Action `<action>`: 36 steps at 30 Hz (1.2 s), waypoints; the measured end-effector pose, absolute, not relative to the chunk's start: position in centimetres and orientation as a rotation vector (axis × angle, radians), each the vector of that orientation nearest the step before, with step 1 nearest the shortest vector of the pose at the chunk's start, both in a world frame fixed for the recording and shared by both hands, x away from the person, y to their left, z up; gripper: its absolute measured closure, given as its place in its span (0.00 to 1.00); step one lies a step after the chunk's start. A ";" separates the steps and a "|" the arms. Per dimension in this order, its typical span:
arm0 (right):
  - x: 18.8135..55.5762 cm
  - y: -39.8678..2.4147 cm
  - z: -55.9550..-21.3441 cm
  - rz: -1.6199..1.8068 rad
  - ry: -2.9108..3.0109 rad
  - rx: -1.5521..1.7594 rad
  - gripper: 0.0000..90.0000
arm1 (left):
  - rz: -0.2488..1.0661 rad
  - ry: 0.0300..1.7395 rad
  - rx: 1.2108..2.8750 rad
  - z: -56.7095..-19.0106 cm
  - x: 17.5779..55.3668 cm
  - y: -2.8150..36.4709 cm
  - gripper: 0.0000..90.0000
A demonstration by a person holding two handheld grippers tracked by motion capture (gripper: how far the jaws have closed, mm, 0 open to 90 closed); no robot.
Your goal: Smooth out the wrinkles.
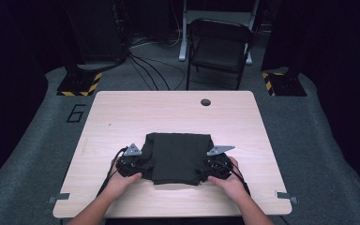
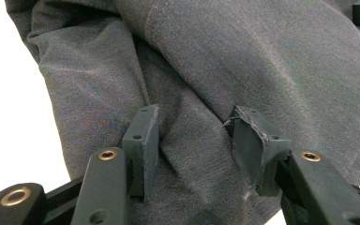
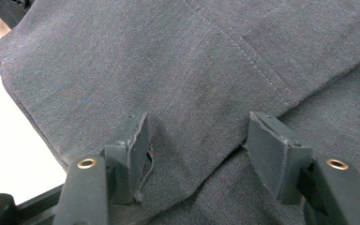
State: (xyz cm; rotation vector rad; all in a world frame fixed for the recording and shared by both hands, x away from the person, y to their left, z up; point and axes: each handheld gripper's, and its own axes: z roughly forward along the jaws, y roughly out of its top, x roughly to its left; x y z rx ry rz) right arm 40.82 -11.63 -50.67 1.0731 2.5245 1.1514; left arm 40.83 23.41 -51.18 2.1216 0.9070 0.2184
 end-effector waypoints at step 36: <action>39.7 -13.7 -47.4 1.256 2.391 1.100 0.42 | 0.232 1.002 1.946 -47.6 39.8 27.9 0.50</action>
